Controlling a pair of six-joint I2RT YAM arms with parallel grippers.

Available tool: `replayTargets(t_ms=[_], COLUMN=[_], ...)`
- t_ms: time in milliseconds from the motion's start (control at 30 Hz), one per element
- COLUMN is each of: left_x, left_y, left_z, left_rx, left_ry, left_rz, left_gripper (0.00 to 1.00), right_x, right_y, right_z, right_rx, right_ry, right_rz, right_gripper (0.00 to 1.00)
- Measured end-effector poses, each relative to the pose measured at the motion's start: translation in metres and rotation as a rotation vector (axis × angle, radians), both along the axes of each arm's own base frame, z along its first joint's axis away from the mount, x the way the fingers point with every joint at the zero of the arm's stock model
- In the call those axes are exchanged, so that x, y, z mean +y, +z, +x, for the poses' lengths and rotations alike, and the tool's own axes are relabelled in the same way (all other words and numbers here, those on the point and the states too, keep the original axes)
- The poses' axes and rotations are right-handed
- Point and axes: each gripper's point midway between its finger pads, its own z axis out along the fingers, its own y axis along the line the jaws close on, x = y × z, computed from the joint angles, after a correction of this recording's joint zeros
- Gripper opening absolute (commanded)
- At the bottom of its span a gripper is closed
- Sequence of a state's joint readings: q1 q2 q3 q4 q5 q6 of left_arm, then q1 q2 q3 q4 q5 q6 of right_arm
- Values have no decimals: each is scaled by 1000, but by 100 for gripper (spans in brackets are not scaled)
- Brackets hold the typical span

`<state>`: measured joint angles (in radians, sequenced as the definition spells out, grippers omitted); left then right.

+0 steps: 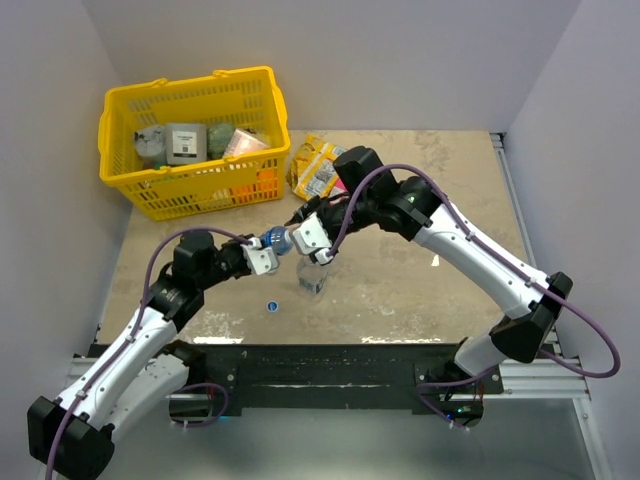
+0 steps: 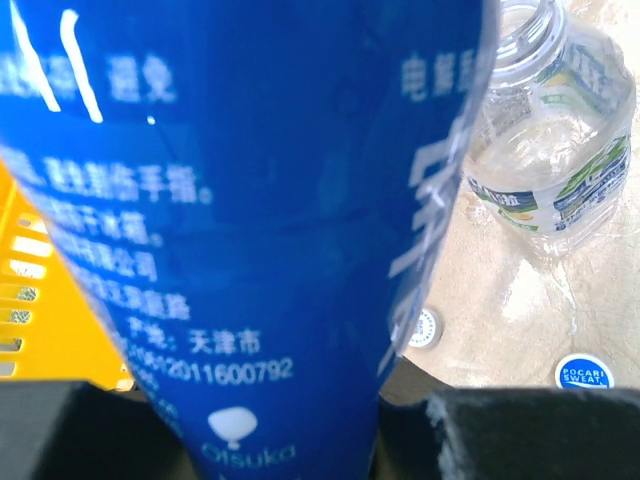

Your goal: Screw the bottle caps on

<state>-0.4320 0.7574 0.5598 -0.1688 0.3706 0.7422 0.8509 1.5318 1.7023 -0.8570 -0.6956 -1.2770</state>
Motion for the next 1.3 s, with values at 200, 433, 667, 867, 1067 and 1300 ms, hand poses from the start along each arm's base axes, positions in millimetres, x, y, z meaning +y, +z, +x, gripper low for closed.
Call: replayTargets(t_ms=[200,433,667,867,1067,1300], left_x=[-4,-3,22,38,14,31], left_y=[4,3,22,-9,-53,-5], left_z=[0,2,40,49,26,55], left_rx=[-3,14,-142,-309,-559,-524], left_ry=[-18,-1,306,467,172,377], left_rz=[-10,-25,-82,122,497,386], left_gripper=[0,0,0,0,0,0], right_x=[-1,1,31,31,54,55], right_y=[-1,1,23,-19,-43,-28], right_z=[1,6,53,78,85,94], right_rx=[-26,54,597,1236,1389,1391], right_ry=[14,-56,-377,-682,-796,-785], right_rz=[-9,-19,16,-67,-93,-31], right_gripper=[33,0,0,0,0,9])
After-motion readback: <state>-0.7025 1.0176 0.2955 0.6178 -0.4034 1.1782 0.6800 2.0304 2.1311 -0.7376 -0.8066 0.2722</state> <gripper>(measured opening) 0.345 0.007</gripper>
